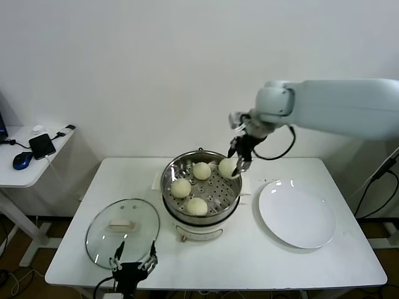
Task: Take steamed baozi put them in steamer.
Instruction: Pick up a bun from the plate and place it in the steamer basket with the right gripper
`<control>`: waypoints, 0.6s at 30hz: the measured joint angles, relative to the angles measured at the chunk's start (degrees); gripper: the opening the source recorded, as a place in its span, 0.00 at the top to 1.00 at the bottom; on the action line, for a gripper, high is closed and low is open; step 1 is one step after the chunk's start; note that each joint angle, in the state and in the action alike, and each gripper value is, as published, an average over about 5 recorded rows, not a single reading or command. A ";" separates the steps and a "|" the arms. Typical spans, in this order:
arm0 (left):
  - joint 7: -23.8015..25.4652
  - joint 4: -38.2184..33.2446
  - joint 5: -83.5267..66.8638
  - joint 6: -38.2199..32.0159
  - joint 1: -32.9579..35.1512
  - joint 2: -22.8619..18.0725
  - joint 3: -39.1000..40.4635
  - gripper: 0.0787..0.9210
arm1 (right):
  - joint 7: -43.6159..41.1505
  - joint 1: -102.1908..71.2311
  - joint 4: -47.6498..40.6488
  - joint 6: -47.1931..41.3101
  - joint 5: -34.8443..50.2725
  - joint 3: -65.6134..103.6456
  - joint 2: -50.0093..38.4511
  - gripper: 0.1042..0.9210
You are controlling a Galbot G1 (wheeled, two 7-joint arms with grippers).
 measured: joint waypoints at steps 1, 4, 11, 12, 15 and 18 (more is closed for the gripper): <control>0.01 -0.07 -0.05 0.00 0.05 0.01 -0.09 0.12 | 0.58 -0.71 -0.04 -0.51 0.15 -0.05 0.57 0.33; 0.01 -0.16 -0.14 -0.01 0.19 0.01 -0.30 0.12 | 2.03 -3.03 -0.44 -1.79 0.19 -0.06 1.92 0.33; -0.02 -0.19 -0.14 -0.14 0.62 0.01 -0.24 0.12 | 4.25 -8.63 -2.62 -3.60 -1.28 0.88 3.52 0.33; -0.02 -0.19 -0.13 -0.15 0.69 0.01 -0.21 0.12 | 4.46 -9.32 -2.95 -3.75 -1.53 1.03 3.61 0.33; -0.02 -0.21 -0.09 -0.17 0.75 0.01 -0.14 0.12 | 5.14 -11.14 -3.88 -4.09 -2.04 1.54 3.76 0.33; -0.03 -0.26 -0.05 -0.14 0.71 0.01 -0.09 0.12 | 5.83 -12.55 -4.69 -4.17 -2.22 2.32 3.77 0.31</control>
